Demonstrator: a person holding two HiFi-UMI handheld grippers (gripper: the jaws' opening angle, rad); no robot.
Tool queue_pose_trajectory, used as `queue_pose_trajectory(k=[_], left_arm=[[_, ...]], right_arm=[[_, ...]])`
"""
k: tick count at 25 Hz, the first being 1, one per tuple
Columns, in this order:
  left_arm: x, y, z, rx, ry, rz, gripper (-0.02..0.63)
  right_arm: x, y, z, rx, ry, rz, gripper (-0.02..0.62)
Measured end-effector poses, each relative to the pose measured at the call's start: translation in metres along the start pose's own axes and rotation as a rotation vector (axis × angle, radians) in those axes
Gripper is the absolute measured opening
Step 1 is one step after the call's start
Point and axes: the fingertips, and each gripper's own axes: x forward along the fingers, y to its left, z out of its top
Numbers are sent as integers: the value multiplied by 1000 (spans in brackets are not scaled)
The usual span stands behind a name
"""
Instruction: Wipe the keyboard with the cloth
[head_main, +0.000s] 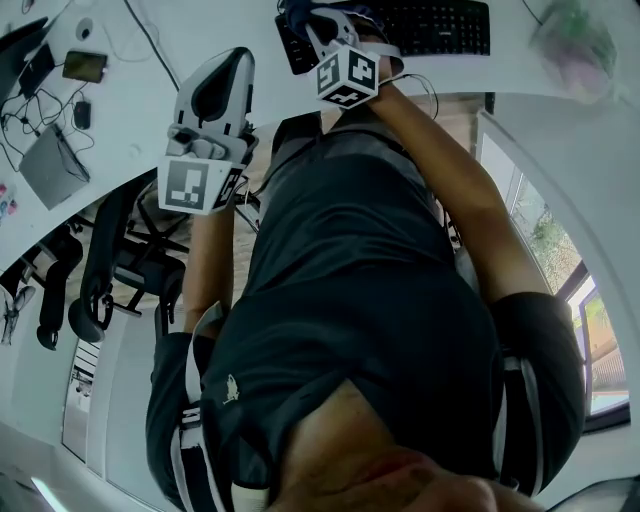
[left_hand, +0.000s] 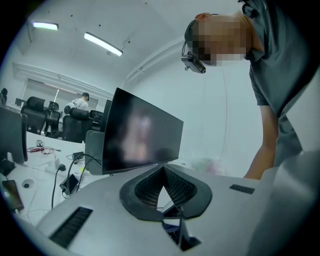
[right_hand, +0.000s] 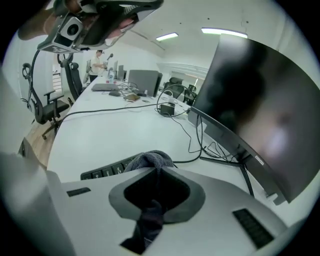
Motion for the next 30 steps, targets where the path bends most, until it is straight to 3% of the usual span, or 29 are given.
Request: queue_pose_trajectory(k=[10,16,22,30], left_arm=[[-15,11,-3,-5,-7,10,3],[-18,11,-1,1,-9,7,3],[-15,8,1,8,-5,7,3],[4,-16,-1,23,1,-19,3]], right_arm=[[-18,56,17,-95,-65,95,31],[-48,84,-8,-124,-78,163,31],[-72,57,-71,-45,42,108,31],[-103,-12,-174,76,200,-57,31]])
